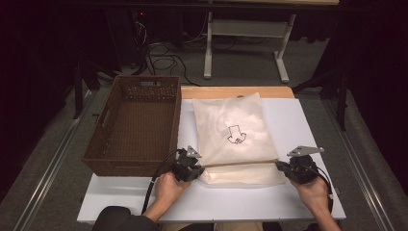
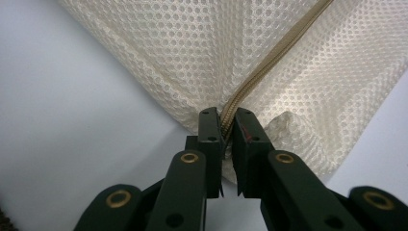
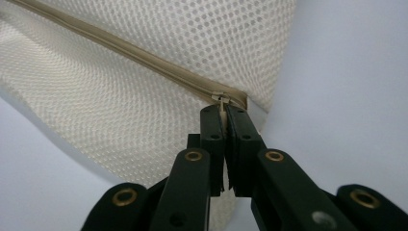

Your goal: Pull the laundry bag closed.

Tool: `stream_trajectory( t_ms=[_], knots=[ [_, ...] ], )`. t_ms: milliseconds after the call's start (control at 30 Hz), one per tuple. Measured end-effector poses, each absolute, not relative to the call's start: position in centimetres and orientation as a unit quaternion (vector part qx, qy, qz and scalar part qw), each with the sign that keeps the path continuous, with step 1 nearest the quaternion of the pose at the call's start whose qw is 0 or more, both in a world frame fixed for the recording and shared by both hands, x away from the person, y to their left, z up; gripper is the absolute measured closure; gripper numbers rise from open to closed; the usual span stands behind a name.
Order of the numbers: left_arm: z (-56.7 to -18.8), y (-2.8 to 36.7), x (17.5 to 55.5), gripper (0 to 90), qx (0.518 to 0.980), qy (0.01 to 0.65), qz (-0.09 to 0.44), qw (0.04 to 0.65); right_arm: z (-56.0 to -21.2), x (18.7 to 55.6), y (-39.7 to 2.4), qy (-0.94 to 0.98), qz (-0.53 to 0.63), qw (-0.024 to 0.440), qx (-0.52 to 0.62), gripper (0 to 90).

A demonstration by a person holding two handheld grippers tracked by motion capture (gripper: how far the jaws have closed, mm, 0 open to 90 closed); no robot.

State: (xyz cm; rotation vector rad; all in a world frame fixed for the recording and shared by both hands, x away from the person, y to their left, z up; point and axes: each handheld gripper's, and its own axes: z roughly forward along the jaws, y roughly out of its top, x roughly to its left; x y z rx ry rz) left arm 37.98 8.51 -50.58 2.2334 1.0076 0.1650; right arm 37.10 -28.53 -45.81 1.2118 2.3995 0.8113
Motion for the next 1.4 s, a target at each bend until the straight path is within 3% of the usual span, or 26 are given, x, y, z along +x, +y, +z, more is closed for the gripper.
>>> stream_trajectory(
  t_ms=[633, 900, 1133, 1233, 1400],
  knots=[
    [-50.2, 8.5, 37.9, 83.0, 0.854, 0.403, 0.089, 0.318, -46.6, 37.5, -29.0, 0.839, 0.286, 0.157, 0.434, 87.7],
    [-50.2, 8.5, 37.8, 74.5, 0.852, 0.405, 0.096, 0.319, -47.1, 37.5, -28.9, 0.841, 0.283, 0.147, 0.438, 86.2],
    [-48.9, 8.3, 37.2, 55.4, 0.836, 0.405, 0.106, 0.355, -47.0, 37.6, -28.4, 0.842, 0.288, 0.15, 0.43, 70.9],
    [-48.4, 8.0, 37.3, 50.9, 0.833, 0.404, 0.101, 0.363, -46.8, 37.4, -28.2, 0.842, 0.294, 0.153, 0.425, 62.7],
    [-47.7, 7.6, 37.0, 48.9, 0.837, 0.396, 0.095, 0.366, -45.8, 36.7, -28.2, 0.833, 0.312, 0.167, 0.426, 56.9]
  ],
)
